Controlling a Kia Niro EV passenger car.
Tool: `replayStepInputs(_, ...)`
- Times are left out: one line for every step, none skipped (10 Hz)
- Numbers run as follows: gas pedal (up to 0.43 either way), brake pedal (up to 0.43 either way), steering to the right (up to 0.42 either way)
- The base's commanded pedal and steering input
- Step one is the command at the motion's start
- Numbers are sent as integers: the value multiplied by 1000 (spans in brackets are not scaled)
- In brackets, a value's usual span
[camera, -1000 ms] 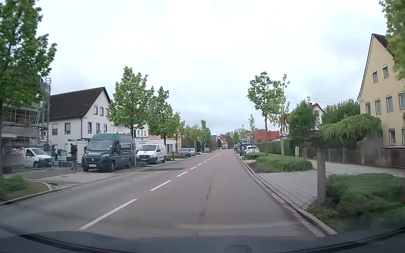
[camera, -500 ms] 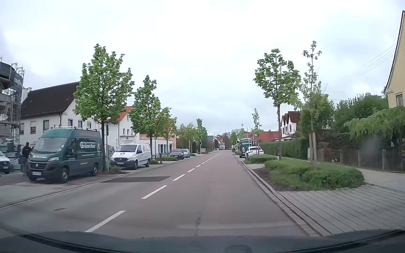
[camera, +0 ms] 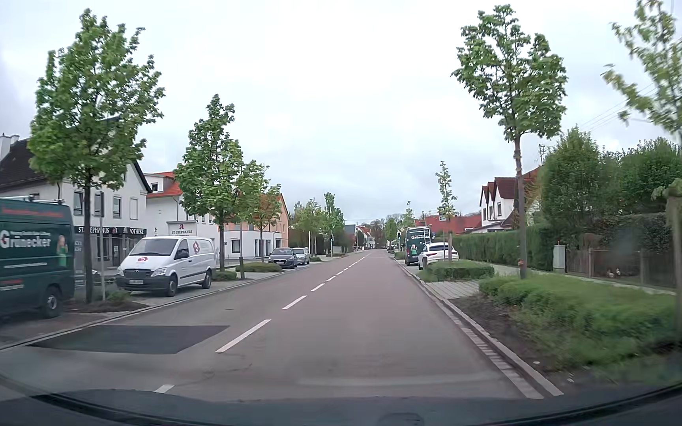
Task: Follow the waypoints while adhering to traffic rules and regulations
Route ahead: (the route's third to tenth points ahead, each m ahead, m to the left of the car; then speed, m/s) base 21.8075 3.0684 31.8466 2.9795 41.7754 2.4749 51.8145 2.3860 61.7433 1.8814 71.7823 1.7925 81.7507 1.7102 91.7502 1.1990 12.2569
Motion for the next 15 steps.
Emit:
replayStepInputs(220, 0, 8)
replayStepInputs(220, 0, 8)
replayStepInputs(209, 0, 8)
replayStepInputs(209, 0, 8)
replayStepInputs(209, 0, 8)
replayStepInputs(209, 0, 7)
replayStepInputs(209, 0, 7)
replayStepInputs(209, 0, 6)
replayStepInputs(197, 0, 5)
replayStepInputs(197, 0, 5)
replayStepInputs(197, 0, 4)
replayStepInputs(177, 0, 5)
replayStepInputs(177, 0, 5)
replayStepInputs(177, 0, 4)
replayStepInputs(177, 0, 5)
